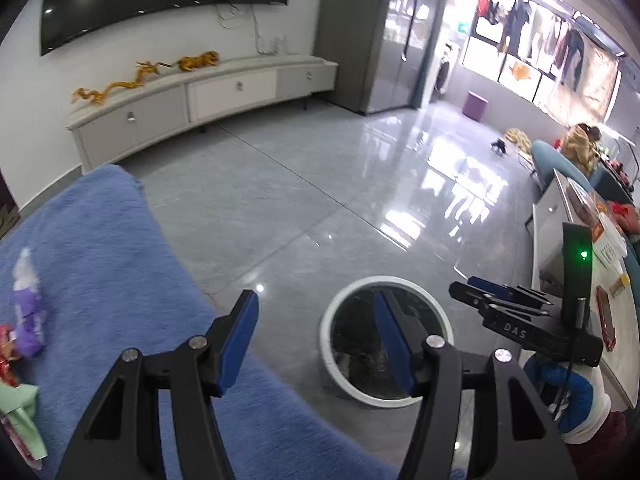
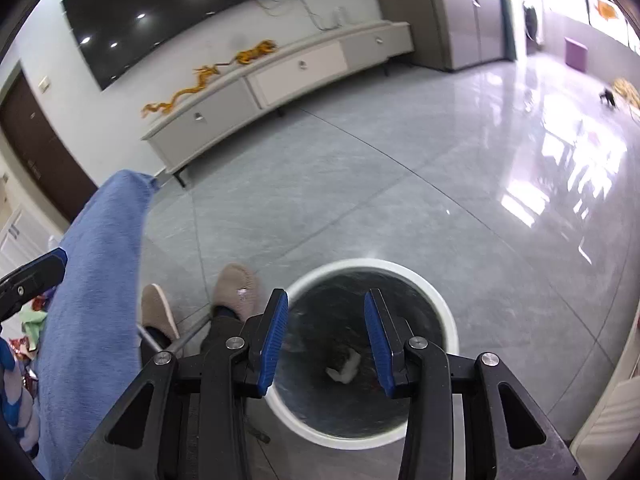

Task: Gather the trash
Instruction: 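Grasp the purple plastic bag with the left tool while the right tool grasps the pink wrapper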

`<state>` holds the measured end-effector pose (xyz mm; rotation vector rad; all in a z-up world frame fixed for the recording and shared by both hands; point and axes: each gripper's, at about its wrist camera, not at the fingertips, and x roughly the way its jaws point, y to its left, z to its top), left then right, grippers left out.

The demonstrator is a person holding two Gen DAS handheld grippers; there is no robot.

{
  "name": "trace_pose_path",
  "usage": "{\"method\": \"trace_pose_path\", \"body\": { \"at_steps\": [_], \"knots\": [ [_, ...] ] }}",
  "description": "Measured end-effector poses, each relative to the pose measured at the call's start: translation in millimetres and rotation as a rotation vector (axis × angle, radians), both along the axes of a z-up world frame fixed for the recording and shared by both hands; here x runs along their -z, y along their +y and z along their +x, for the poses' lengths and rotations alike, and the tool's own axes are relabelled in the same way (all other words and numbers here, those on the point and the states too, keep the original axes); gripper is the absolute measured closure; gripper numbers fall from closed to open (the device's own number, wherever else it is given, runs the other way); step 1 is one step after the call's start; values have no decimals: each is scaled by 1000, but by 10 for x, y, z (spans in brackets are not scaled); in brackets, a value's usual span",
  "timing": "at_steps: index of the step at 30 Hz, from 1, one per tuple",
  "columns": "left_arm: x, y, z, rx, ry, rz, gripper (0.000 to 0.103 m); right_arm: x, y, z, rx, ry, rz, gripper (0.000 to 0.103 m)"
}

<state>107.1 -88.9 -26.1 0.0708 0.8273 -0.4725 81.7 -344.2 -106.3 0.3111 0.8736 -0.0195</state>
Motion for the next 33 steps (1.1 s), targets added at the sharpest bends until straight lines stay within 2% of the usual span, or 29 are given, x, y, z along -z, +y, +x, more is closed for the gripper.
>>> {"method": "trace_pose_path", "body": {
  "at_steps": [8,12,16,19,20,22,24,29,33],
  "knots": [
    [-307,1104,-235,-175,-84,-31,45,-511,724,63,-135,-80,-44,64],
    [-417,1863,-485,-316,-135,-26,45,-748,1253,109,-255,-114,-56,64],
    [-371,2619,-746,-470,-159,11,44,-887,1837,147,-384,-129,-63,64],
    [-253,3289,-976,-608,-139,24,41,-985,2337,162,-512,-134,-47,64],
    [-231,3398,-1035,-636,-136,29,41,-1015,2532,155,-564,-135,-44,64],
    [-178,3764,-1202,-704,-130,38,33,-1056,2911,147,-659,-133,-43,63],
    [-135,4063,-1322,-732,-124,55,24,-1073,3318,129,-768,-124,-22,61],
    [43,4432,-1448,-693,-91,134,24,-998,4177,58,-978,-82,12,57],
    [138,4497,-1455,-622,-71,141,24,-828,4699,73,-1077,-27,-16,56]
  ]
}}
